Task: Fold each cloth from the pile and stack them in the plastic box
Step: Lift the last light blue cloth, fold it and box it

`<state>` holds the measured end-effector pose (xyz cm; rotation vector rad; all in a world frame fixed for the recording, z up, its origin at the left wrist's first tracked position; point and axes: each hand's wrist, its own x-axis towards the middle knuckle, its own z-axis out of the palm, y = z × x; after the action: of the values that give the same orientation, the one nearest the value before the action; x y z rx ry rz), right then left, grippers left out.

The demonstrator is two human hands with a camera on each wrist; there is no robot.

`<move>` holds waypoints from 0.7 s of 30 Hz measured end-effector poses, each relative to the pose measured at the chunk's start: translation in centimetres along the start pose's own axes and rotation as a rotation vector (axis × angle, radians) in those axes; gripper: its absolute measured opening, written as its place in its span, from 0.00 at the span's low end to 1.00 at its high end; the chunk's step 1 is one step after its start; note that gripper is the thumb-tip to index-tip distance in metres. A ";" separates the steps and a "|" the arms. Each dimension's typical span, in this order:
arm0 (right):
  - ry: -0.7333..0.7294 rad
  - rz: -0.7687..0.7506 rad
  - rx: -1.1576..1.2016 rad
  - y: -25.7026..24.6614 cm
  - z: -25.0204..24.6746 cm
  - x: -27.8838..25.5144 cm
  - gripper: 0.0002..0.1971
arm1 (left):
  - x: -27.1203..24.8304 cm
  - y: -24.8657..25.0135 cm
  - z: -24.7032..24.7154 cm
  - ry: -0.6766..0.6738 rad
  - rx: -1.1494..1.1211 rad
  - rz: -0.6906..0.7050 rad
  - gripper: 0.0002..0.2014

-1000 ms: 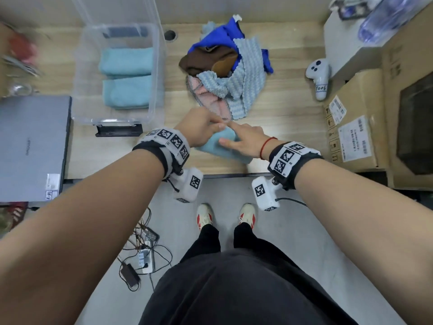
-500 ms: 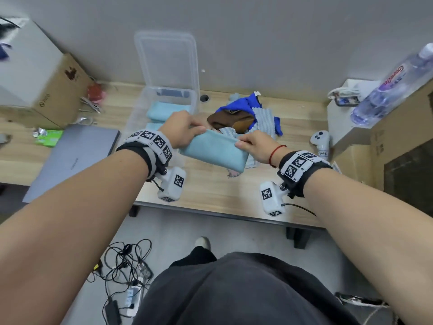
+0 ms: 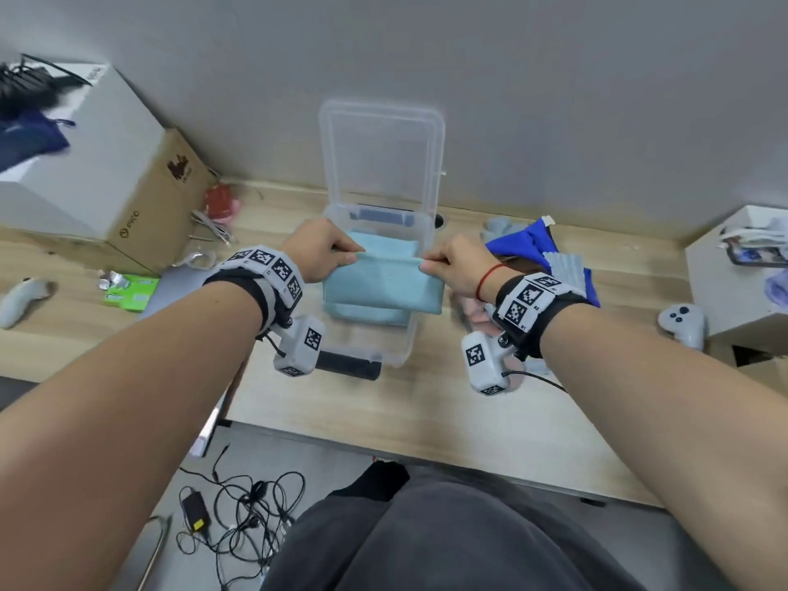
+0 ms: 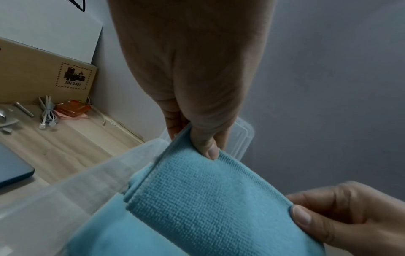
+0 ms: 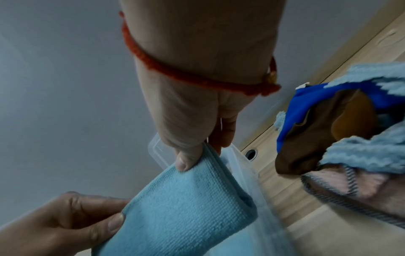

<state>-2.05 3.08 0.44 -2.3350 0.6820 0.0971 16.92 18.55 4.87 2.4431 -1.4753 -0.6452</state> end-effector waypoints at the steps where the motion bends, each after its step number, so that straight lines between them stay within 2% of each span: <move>1: -0.006 0.023 -0.007 -0.5 0.5 1.5 0.14 | 0.8 -1.3 -0.3 -0.025 0.014 -0.010 0.12; 7: -0.089 0.056 -0.237 -1.2 3.7 7.5 0.11 | 5.2 -6.6 0.6 -0.162 0.046 0.008 0.14; 11: -0.123 0.110 -0.483 0.1 6.3 9.0 0.15 | 7.6 -8.8 3.2 -0.276 0.075 0.047 0.14; 13: -0.170 0.111 -0.589 0.5 7.3 9.4 0.16 | 8.3 -9.2 4.2 -0.333 0.111 0.080 0.10; 14: -0.200 0.115 -0.631 0.7 7.7 9.6 0.15 | 8.6 -9.4 4.6 -0.365 0.120 0.092 0.03; 15: -0.230 0.120 -0.669 0.9 8.0 9.8 0.13 | 8.7 -9.4 5.0 -0.398 0.141 0.084 0.03; 16: -0.246 0.122 -0.702 1.0 8.4 9.9 0.11 | 8.8 -9.6 5.4 -0.413 0.149 0.105 0.08; 18: -0.264 0.125 -0.751 1.1 8.9 10.1 0.10 | 9.3 -9.9 6.1 -0.425 0.160 0.117 0.03; 20: -0.254 0.124 -0.781 1.1 9.1 10.5 0.09 | 10.0 -10.4 6.9 -0.437 0.176 0.142 0.17; 21: -0.243 0.124 -0.795 1.0 9.2 10.8 0.09 | 10.2 -10.4 7.0 -0.447 0.192 0.134 0.17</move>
<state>7.77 3.55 -9.80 -2.9413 0.7514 0.8261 25.88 14.81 -8.00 2.4113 -1.9262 -1.1220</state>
